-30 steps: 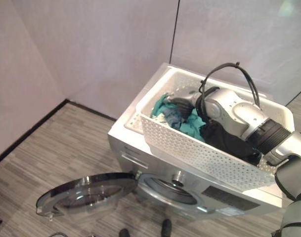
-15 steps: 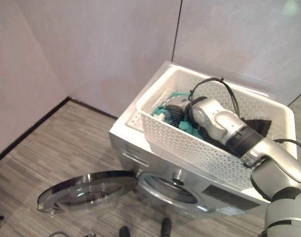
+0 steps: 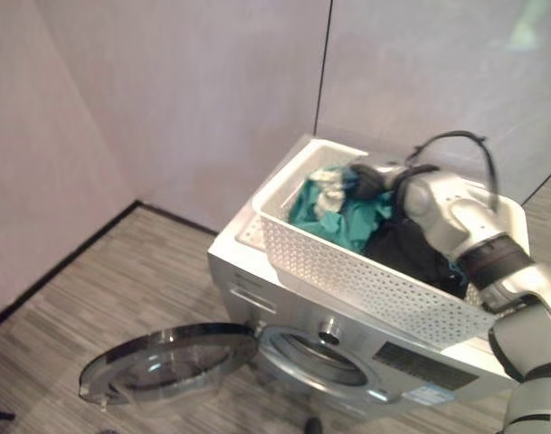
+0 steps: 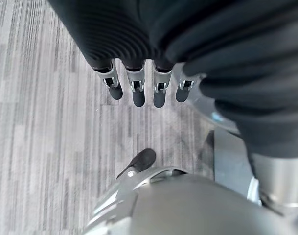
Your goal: Grab the laundry basket,head to the washer,open it,put in the laundry and shut it.
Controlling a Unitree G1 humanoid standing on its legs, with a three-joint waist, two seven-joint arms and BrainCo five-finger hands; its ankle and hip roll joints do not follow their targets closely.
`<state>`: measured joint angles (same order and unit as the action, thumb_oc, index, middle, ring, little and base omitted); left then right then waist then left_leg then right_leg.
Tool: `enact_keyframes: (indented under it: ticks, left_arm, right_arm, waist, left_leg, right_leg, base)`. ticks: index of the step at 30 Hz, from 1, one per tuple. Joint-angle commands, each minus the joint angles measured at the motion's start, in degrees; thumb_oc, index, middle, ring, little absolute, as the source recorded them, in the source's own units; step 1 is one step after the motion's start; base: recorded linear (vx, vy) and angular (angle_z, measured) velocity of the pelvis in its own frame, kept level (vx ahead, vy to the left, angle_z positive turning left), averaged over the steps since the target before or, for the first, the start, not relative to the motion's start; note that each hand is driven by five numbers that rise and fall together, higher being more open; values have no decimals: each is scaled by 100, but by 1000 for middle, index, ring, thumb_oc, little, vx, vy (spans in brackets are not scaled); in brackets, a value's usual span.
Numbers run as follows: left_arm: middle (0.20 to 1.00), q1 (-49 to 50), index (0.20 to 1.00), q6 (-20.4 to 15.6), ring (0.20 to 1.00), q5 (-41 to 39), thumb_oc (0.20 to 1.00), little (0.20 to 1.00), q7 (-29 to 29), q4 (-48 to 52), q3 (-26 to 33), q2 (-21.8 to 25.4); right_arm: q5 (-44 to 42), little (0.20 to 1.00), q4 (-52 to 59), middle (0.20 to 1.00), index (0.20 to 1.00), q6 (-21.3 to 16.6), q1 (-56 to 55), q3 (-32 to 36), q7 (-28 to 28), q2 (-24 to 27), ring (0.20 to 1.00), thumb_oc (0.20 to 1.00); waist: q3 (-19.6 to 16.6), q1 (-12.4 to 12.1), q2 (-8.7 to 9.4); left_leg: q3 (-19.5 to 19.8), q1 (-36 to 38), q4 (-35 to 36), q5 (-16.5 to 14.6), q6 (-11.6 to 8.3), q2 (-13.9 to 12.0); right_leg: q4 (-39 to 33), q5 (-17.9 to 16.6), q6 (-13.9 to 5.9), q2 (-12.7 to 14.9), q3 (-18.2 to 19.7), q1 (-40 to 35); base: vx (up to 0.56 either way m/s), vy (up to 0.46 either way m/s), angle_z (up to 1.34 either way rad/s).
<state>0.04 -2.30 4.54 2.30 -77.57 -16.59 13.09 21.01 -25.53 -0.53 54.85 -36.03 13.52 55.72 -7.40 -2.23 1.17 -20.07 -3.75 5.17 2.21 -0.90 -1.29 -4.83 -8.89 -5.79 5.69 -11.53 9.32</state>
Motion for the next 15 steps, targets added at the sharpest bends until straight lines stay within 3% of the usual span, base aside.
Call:
enact_keyframes:
  ticks: [1, 6, 9, 15]
  left_arm:
    - [1000, -162, 1000, -26, 1000, 26, 1000, 1000, -118, -206, -38, 103]
    - [1000, -190, 1000, -25, 1000, 7, 1000, 1000, -222, -295, -171, 48]
    - [1000, -199, 1000, -16, 1000, -79, 1000, 1000, -360, -352, -203, 13]
    - [1000, -168, 1000, 12, 1000, -281, 1000, 1000, -581, -367, -76, 6]
  right_arm:
    - [-566, 200, -532, 200, 200, 41, 534, 384, -831, -302, 200, 200]
    - [-1644, 200, -1094, 200, 200, -11, 719, 1031, -1548, -509, 200, 200]
    - [-2710, 200, -1419, 200, 200, -191, 951, 1478, -2166, -790, 200, 200]
    - [-4149, 200, -1089, 200, 200, -515, 1101, 1824, -2452, -1255, 200, 200]
  waist:
    - [187, -116, 433]
    - [121, -157, 383]
    - [100, -174, 356]
    - [21, -137, 342]
  left_leg:
    - [448, -26, -17, 63, -168, 146]
    - [515, -5, -17, 103, -173, 141]
    - [550, 35, -17, 105, -184, 133]
    - [523, 19, -17, 196, -205, 114]
  right_leg:
    - [85, 94, -304, 122, 169, -582]
    - [85, 138, -288, 105, 110, -632]
    - [69, 163, -274, 88, 98, -677]
    - [60, 117, -224, 53, 145, -648]
  base:
    - [-41, -33, -1]
    - [-58, -20, 5]
    - [-52, -14, 5]
    - [-62, -22, 2]
